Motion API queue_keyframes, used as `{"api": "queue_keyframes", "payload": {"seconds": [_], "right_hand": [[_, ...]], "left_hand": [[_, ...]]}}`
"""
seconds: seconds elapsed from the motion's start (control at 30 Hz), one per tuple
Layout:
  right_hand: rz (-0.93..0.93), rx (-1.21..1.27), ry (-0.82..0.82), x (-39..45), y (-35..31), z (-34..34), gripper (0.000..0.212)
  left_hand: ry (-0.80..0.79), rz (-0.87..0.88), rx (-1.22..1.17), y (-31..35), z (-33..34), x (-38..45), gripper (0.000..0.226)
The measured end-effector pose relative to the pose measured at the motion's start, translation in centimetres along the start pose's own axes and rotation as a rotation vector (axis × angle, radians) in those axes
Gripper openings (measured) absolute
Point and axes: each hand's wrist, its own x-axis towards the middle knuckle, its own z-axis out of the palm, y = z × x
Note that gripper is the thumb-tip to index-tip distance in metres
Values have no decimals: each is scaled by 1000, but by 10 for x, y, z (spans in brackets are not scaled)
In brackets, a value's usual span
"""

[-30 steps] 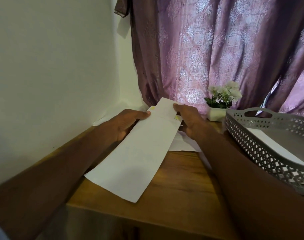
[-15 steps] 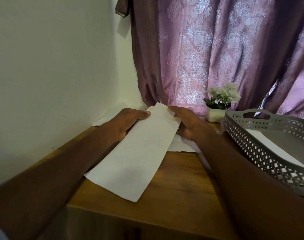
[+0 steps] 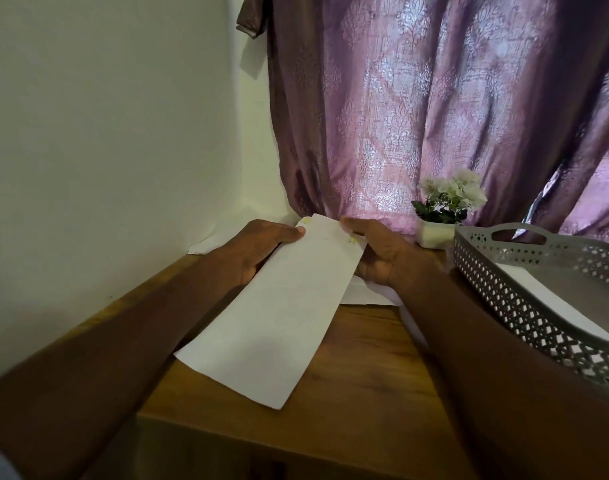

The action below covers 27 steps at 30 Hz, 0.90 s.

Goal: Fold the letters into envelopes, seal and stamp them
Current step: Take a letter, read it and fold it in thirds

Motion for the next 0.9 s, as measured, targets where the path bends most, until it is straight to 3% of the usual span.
{"api": "queue_keyframes", "payload": {"seconds": [0.37,0.47,0.73,0.9], "right_hand": [[18,-43,2,5,-1,-3,19],[12,-30,22,5,0,1,29],[-22,-61,-86,0,-3,1,28],[-209,-263,148,-2,-7,13,7]], "left_hand": [[17,-19,40,0,0,1,29],[38,-14,42,0,-2,1,32],[77,-21,47,-2,0,0,33],[110,-37,36,0,-3,0,32]]}}
